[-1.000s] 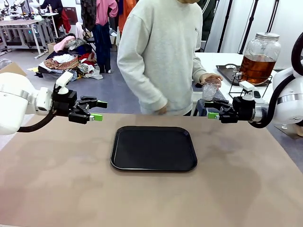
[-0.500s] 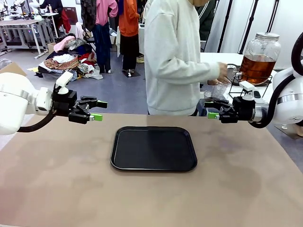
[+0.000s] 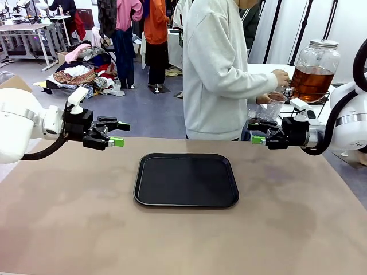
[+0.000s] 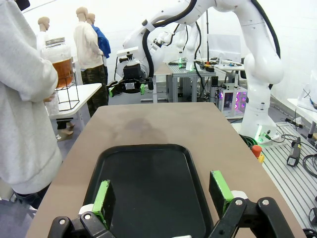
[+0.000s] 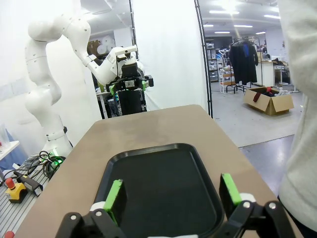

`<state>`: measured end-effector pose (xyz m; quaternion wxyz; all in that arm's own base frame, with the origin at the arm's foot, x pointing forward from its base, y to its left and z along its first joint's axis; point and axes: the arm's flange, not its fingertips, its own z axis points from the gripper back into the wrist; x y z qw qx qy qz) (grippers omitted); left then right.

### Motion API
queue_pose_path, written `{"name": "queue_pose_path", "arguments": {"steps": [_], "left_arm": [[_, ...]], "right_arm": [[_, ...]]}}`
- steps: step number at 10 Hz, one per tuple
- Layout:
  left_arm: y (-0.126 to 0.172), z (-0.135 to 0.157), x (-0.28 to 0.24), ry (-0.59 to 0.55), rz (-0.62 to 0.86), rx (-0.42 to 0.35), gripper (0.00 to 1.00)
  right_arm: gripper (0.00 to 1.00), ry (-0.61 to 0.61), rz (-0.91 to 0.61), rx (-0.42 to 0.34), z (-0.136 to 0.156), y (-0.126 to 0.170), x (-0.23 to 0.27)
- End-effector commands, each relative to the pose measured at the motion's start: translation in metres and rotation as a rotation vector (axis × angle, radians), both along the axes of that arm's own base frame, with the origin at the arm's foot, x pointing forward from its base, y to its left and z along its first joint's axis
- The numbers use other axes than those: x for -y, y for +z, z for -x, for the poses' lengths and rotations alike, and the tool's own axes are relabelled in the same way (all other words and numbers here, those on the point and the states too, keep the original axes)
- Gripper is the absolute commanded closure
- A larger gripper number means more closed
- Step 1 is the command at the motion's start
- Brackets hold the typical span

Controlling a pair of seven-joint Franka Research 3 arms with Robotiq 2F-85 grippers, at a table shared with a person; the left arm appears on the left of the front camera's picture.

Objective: Pour the drink into the iced cup.
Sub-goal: Open the gripper to release the iced cup you were holding.

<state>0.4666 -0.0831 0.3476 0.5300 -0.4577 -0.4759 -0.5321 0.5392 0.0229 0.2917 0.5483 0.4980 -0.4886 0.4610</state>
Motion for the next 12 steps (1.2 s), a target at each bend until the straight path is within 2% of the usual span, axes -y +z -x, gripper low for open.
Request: {"name": "queue_pose_path", "arguments": {"steps": [1,12], "left_arm": [[0.0011,0.0009,0.0,-0.001,0.001,0.002,0.0],[0.0011,0.0009,0.0,-0.001,0.001,0.002,0.0]], "right_arm": [[0.0,0.0,0.0,0.001,-0.0001,0.0023,0.0002],[0.0,0.0,0.0,0.001,-0.0001,0.0023,0.0002]]}}
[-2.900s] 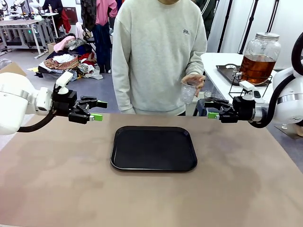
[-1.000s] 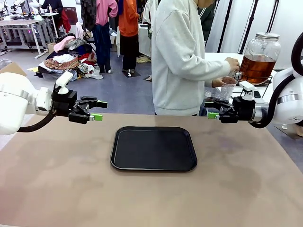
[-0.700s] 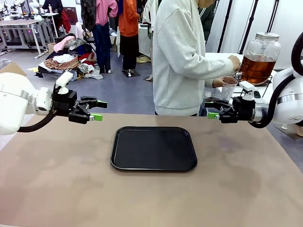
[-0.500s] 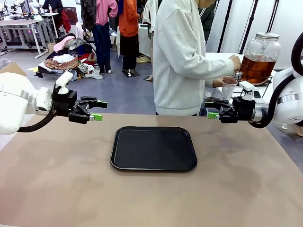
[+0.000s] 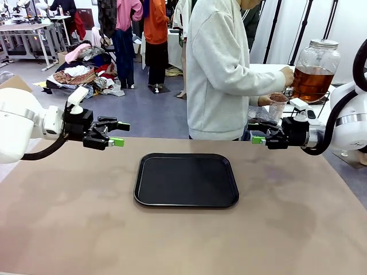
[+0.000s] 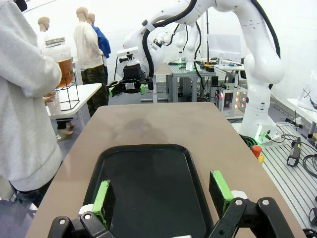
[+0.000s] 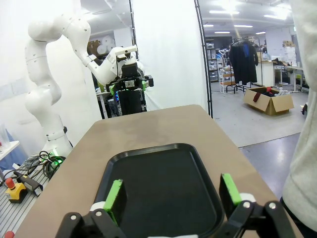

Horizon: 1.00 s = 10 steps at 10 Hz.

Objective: Pour the drink into the iced cup.
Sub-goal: Open the gripper to release the iced cup you were holding.

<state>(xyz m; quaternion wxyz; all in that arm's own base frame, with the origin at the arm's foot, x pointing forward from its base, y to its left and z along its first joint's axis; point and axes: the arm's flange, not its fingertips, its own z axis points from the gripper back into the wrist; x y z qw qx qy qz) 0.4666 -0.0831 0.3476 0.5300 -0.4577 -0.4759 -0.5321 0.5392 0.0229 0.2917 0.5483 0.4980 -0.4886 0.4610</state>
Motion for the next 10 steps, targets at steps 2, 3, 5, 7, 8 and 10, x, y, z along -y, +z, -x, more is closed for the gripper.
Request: {"name": "queue_pose_path", "arguments": {"steps": [2,3,5,7,8,10], "left_arm": [[0.0011,0.0009,0.0,-0.001,0.001,0.002,0.0],[0.0011,0.0009,0.0,-0.001,0.001,0.002,0.0],[0.0011,0.0009,0.0,-0.001,0.001,0.002,0.0],[0.0011,0.0009,0.0,-0.001,0.001,0.002,0.0],[0.0011,0.0009,0.0,-0.001,0.001,0.002,0.0],[0.0011,0.0009,0.0,-0.001,0.001,0.002,0.0]], "right_arm": [[0.0,0.0,0.0,0.001,-0.0001,0.0023,0.0002],[0.0,0.0,0.0,0.001,-0.0001,0.0023,0.0002],[0.0,0.0,0.0,0.001,-0.0001,0.0023,0.0002],[0.0,0.0,0.0,0.001,-0.0001,0.0023,0.0002],[0.0,0.0,0.0,0.001,-0.0001,0.0023,0.0002],[0.0,0.0,0.0,0.001,-0.0001,0.0023,0.0002]]}}
